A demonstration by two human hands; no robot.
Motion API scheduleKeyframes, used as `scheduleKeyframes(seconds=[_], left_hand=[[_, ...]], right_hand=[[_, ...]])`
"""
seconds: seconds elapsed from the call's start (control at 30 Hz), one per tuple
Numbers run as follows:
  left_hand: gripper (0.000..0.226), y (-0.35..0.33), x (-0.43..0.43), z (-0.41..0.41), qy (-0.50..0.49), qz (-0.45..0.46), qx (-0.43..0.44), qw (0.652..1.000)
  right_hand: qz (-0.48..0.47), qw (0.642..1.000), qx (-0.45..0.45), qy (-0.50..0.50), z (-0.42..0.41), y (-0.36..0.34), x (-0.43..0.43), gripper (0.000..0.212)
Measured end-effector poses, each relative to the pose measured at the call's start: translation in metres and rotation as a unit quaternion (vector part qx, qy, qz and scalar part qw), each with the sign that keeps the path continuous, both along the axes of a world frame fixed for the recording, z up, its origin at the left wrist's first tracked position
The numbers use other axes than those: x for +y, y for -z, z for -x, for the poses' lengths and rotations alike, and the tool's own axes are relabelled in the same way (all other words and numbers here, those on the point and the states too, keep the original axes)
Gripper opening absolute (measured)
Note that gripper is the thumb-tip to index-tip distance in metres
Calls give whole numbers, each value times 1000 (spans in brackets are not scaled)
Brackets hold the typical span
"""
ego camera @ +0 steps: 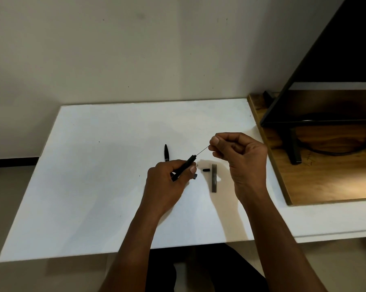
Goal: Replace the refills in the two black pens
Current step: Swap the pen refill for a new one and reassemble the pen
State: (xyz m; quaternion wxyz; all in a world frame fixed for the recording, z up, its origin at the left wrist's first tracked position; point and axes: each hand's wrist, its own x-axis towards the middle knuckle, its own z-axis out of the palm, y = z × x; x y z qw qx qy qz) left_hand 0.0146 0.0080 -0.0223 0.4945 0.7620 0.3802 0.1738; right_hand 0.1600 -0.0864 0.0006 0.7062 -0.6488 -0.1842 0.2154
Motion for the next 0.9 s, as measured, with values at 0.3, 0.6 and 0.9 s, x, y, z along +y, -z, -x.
scheduleKeyframes(seconds=[0.3, 0.6, 0.9], left_hand=[[17, -2, 0, 0, -3, -1, 0, 1000], [18, -2, 2, 1, -47, 47, -37, 997], [16, -3, 1, 1, -54, 30, -39, 997]], right_hand=[[76, 993, -51, -78, 9, 2, 4, 10], [246, 935, -254, -15, 3, 12, 1, 16], [428, 804, -404, -78, 22, 29, 17, 17]])
